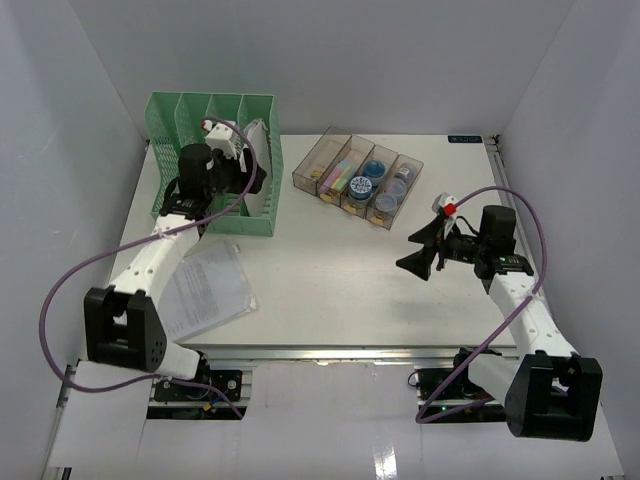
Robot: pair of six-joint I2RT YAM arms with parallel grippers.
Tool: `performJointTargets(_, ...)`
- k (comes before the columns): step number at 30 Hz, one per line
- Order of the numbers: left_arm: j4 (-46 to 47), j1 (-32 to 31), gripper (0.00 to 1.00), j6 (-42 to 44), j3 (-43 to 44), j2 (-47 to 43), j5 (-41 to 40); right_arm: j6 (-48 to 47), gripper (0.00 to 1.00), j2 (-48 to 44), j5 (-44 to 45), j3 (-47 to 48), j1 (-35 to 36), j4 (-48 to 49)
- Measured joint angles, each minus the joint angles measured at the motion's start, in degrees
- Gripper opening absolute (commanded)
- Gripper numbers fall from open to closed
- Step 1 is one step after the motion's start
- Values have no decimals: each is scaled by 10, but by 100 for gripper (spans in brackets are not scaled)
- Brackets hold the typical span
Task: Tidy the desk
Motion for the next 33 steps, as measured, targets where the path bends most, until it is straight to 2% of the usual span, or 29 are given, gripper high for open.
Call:
performJointTargets(6,-12,0,85,-19,-84,-189,12,-63,90,52,36,44,104,-68)
performJointTargets(8,-22,0,85,-23,-131,-273,14,-89,90,69,43,60,131,-92)
performJointTargets(11,-42,0,86,-33,-191,-353,19,-135,90,99,51,91,164,-133)
performJointTargets(16,-117,0,86,-60,-268,-371,21,-189,90,153,84,150,235,-176)
performJointTargets(18,-159,0,91,-73,-277,-354,20,-200,90,170,100,161,269,-182)
performJointTargets(21,-202,-5,91,-90,-278,-345,16,-209,90,192,119,167,306,-186)
performJointTargets(25,-228,-43,92,-113,-276,-355,-15,-152,94,237,137,181,333,-153)
performJointTargets(29,-243,-53,92,-135,-275,-393,-37,-23,99,321,144,223,384,-91)
performJointTargets(33,-247,-52,93,-162,-274,-477,-61,106,91,411,155,296,446,-59)
